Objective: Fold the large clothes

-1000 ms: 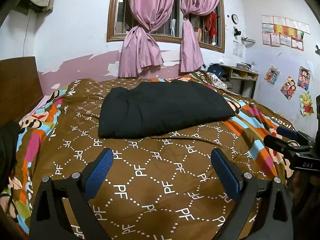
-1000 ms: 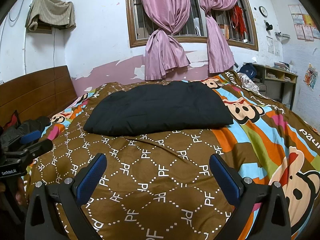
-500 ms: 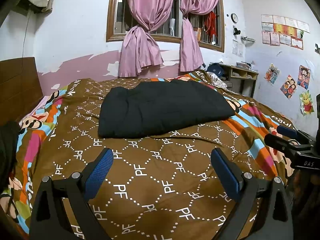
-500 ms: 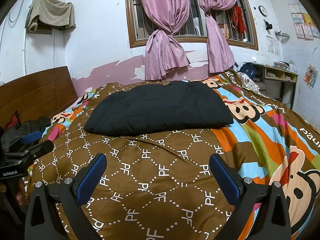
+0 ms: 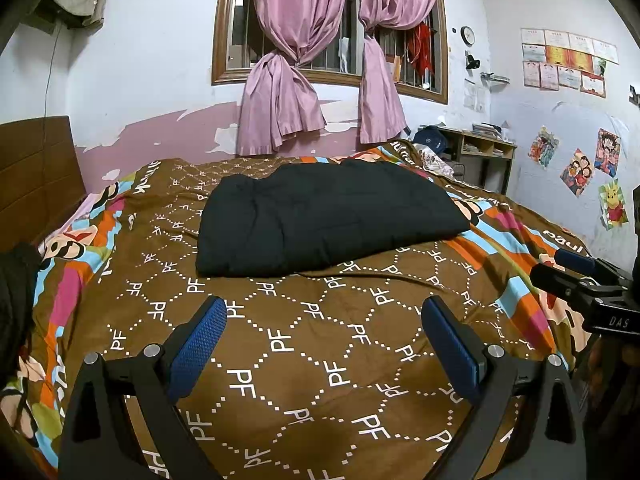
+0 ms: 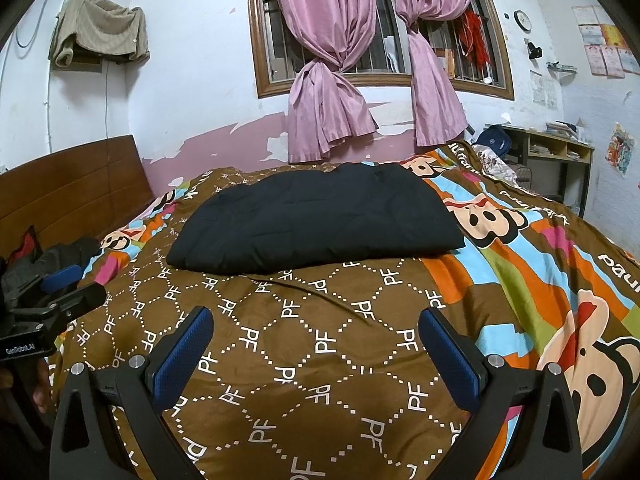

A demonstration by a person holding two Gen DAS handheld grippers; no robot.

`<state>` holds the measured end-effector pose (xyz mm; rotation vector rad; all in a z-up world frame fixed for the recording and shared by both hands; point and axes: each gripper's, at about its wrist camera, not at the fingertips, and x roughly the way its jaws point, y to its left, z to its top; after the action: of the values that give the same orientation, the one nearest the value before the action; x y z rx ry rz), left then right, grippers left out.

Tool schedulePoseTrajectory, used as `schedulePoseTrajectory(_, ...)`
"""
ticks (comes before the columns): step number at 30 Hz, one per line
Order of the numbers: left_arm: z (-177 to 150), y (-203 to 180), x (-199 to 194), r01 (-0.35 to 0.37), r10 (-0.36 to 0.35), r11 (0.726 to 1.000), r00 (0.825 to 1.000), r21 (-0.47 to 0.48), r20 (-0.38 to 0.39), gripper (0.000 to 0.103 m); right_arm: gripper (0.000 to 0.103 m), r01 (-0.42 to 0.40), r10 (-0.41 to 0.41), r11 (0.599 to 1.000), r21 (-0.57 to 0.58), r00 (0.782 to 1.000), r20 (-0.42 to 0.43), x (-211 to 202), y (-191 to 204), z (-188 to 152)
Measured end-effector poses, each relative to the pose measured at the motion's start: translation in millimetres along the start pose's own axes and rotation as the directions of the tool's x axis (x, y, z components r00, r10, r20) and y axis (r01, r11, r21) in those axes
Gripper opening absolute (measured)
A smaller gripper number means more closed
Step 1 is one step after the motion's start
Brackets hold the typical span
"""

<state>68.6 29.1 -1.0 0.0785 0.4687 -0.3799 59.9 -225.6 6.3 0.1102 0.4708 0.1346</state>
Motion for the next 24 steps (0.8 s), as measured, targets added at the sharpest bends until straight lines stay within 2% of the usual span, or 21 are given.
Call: schedulePoseTrajectory(24,-0.5,0.1,0.3,0.000,0.000,1.000,1.000,0.001,-0.001,0.096,0.103,-0.002,0.002,1.000,0.003,1.000,-0.004,2.3,3.1,-2.5)
